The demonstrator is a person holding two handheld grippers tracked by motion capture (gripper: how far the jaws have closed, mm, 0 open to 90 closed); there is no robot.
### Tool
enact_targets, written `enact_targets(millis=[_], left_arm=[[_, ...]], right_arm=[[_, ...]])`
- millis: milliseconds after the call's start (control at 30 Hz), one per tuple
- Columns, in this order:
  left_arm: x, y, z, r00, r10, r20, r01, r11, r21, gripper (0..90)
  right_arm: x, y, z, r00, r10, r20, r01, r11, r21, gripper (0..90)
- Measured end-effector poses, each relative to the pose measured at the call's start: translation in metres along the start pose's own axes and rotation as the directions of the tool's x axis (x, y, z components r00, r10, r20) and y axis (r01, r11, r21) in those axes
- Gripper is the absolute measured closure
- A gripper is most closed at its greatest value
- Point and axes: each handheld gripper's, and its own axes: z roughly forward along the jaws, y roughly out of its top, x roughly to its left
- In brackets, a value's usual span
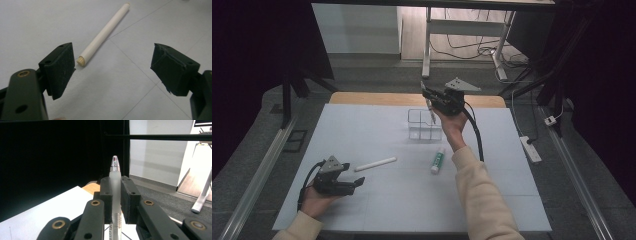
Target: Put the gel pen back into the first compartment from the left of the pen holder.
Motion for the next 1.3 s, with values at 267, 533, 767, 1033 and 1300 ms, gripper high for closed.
enact_targets(millis=[267, 533, 767, 1033, 1300], left_arm=[[0.000, 0.000, 0.000, 1.0000, 0.003, 0.005, -0.003, 1.0000, 0.003, 19.2], [0.000, 0.000, 0.001, 1.0000, 0.007, 0.005, -0.007, 1.0000, 0.003, 19.2], [-0.001, 0.000, 0.001, 0.9999, 0.009, 0.008, -0.009, 1.0000, 0.004, 19.2], [-0.001, 0.000, 0.002, 0.9999, 0.009, 0.011, -0.009, 0.9999, 0.005, 19.2], [0.000, 0.000, 0.003, 0.9999, 0.006, 0.013, -0.006, 0.9999, 0.009, 19.2]], right_arm=[[0.000, -0.002, 0.011, 1.0000, 0.006, 0.006, -0.006, 1.000, -0.004, 79.7], [-0.001, -0.003, 0.029, 0.9993, 0.037, -0.001, -0.037, 0.999, -0.010, 79.7], [0.001, -0.006, 0.041, 0.9982, 0.058, -0.014, -0.058, 0.998, -0.018, 79.7], [-0.001, -0.013, 0.054, 0.9949, 0.097, -0.027, -0.098, 0.995, -0.026, 79.5], [-0.004, -0.018, 0.061, 0.9925, 0.119, -0.027, -0.120, 0.992, -0.040, 79.3]])
